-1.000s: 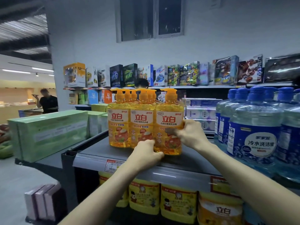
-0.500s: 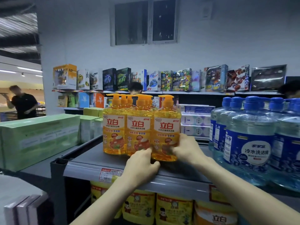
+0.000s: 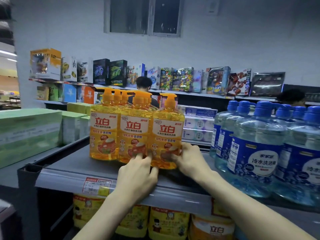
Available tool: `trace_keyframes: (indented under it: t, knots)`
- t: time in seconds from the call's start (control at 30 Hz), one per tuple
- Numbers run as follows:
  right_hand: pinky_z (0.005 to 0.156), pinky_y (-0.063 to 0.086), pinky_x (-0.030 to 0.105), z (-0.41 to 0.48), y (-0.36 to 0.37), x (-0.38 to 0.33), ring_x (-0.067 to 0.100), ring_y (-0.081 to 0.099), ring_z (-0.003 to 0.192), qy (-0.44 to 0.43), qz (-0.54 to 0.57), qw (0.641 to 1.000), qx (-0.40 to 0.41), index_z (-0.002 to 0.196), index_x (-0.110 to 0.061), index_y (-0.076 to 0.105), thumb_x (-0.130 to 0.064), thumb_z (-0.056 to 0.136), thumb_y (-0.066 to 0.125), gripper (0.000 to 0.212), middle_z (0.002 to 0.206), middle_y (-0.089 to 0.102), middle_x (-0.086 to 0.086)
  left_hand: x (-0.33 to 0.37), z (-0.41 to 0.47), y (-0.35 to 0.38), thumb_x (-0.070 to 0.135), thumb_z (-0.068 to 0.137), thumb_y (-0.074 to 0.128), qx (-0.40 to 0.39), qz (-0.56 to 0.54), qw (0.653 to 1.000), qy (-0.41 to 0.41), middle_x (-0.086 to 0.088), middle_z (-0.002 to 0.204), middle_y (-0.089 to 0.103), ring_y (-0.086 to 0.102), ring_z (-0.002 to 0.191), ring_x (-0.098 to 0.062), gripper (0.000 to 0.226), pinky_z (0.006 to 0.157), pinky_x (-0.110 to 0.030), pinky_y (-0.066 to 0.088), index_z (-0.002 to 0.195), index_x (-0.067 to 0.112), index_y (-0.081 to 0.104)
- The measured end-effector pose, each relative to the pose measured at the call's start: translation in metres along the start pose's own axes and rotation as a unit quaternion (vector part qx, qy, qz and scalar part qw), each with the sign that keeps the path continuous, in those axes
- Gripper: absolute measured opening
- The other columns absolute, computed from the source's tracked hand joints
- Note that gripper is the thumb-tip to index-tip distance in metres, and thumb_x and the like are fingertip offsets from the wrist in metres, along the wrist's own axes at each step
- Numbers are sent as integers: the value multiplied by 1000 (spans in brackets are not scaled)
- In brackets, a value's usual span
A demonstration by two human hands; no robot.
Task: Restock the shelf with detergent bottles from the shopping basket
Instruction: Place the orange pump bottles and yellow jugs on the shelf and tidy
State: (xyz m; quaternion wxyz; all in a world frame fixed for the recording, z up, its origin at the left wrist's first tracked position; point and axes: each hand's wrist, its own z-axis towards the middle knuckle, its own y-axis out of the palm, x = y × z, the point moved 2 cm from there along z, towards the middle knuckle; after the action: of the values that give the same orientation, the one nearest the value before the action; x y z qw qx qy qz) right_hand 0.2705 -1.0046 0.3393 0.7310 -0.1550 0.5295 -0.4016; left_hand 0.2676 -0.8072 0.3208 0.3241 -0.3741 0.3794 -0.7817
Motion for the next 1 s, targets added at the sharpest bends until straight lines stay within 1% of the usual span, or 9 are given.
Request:
trace_keyframes:
  t: [0.1,0.23,0.33,0.43,0.53,0.63,0.73,0.9,1.0]
  knots:
    - [96,60,47,0,0,-6,21,73,109,25,-57,998,0,121,-34,72,-80,69,71,69,113,78,-8,2,-2,-5,45,103,44,-9,-17,1000,-20,1,119,65,62,113,-25,31,92,-43,52,128,30,57]
    - [98,55,49,-17,-3,-20,33,66,121,49,-199,978,-43,140,-33,54,-88,87,43,77,133,69,4,9,-6,-17,50,99,46,-22,-51,998,-38,-1,123,70,65,114,-27,37,99,-46,55,122,27,64]
    - [103,50,52,-39,-15,-30,34,62,128,54,-191,977,-79,146,-34,49,-90,90,22,84,143,64,5,24,-14,-27,46,104,48,-8,-36,999,-27,-1,139,68,61,129,-27,44,107,-44,52,140,26,64]
    - [102,49,50,-69,-42,-39,31,60,128,18,-210,975,-67,141,-28,53,-74,102,27,66,142,64,5,48,-29,-35,39,105,49,13,-5,1000,-14,0,149,61,56,137,-25,50,110,-40,49,152,24,55]
    - [102,47,49,-111,-73,-39,31,57,132,-20,-233,970,-61,141,-24,53,-60,108,37,52,144,62,5,79,-48,-33,37,102,47,23,32,999,-19,-2,136,68,62,124,-27,44,101,-42,54,141,26,64]
    - [107,47,48,-157,-105,-24,27,51,139,-57,-257,963,-61,151,-22,47,-51,109,40,52,151,56,4,124,-75,-25,36,101,47,19,69,997,-15,-4,129,69,63,118,-28,40,98,-44,53,133,22,66]
    - [107,47,45,-202,-143,5,23,50,139,-81,-267,959,-40,152,-23,45,-49,108,42,52,151,55,1,180,-106,-10,37,102,47,9,89,996,3,-4,135,66,58,125,-28,43,104,-45,49,139,21,62]
    - [100,50,42,-281,-211,75,24,58,126,-67,-321,945,-9,139,-22,56,-49,105,43,46,135,64,1,278,-154,32,41,99,44,6,114,992,46,-1,118,70,62,114,-28,30,91,-43,48,113,26,66]
    - [92,52,43,-330,-250,127,27,63,117,-12,-359,933,-16,129,-20,64,-53,97,37,53,122,70,3,338,-182,70,44,100,45,-15,125,989,78,1,123,70,62,118,-27,36,94,-41,47,123,26,65]
